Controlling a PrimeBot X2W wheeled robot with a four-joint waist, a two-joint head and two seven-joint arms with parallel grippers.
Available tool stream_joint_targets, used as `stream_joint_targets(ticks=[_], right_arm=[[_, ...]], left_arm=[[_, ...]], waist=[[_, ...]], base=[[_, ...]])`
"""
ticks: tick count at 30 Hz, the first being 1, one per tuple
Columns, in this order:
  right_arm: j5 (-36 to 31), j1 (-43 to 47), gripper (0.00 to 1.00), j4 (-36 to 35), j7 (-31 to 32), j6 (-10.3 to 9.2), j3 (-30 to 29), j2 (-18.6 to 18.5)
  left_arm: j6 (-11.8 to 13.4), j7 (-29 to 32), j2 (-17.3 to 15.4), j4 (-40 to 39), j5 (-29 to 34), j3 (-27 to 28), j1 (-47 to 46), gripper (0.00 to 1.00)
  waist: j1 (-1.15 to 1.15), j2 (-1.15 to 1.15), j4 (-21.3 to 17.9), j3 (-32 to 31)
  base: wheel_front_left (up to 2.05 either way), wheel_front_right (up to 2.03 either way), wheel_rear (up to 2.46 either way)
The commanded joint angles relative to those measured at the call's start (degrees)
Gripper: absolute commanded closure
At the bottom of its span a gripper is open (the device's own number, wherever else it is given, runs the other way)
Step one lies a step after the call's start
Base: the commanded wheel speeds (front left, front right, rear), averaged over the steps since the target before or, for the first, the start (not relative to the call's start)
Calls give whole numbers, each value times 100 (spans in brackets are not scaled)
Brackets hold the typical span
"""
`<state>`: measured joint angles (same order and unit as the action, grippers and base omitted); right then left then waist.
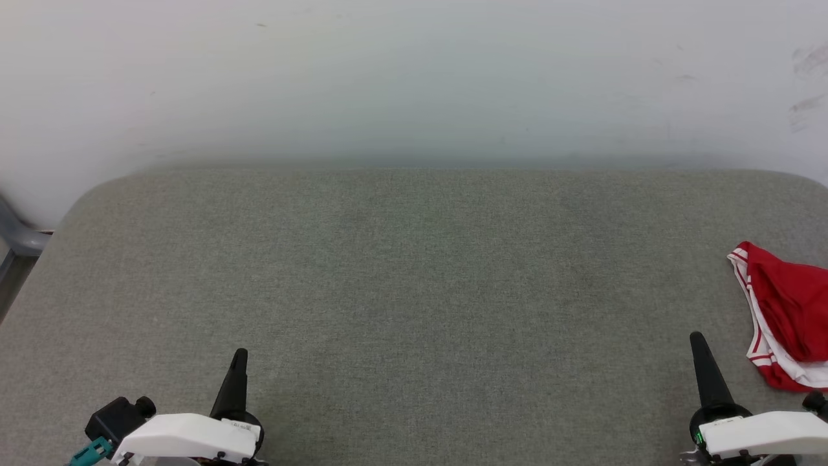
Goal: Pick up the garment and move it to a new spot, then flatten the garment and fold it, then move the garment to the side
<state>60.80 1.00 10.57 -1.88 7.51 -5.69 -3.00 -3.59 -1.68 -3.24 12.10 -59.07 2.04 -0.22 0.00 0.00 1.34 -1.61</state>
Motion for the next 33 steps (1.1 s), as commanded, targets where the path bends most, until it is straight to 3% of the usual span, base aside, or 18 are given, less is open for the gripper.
stream_joint_targets(ticks=[1,33], right_arm=[[106,-171,100,-39,30,-1,-14,-5],[1824,-507,100,178,495,-2,-53,2]], left_arm=[[-46,30,-7,-44,-100,24,-123,100],[-253,483,17,91,-1914,276,-430,100]], waist=[[0,0,-1,1],[0,0,-66,88]], base=[[0,0,0],[0,0,0]])
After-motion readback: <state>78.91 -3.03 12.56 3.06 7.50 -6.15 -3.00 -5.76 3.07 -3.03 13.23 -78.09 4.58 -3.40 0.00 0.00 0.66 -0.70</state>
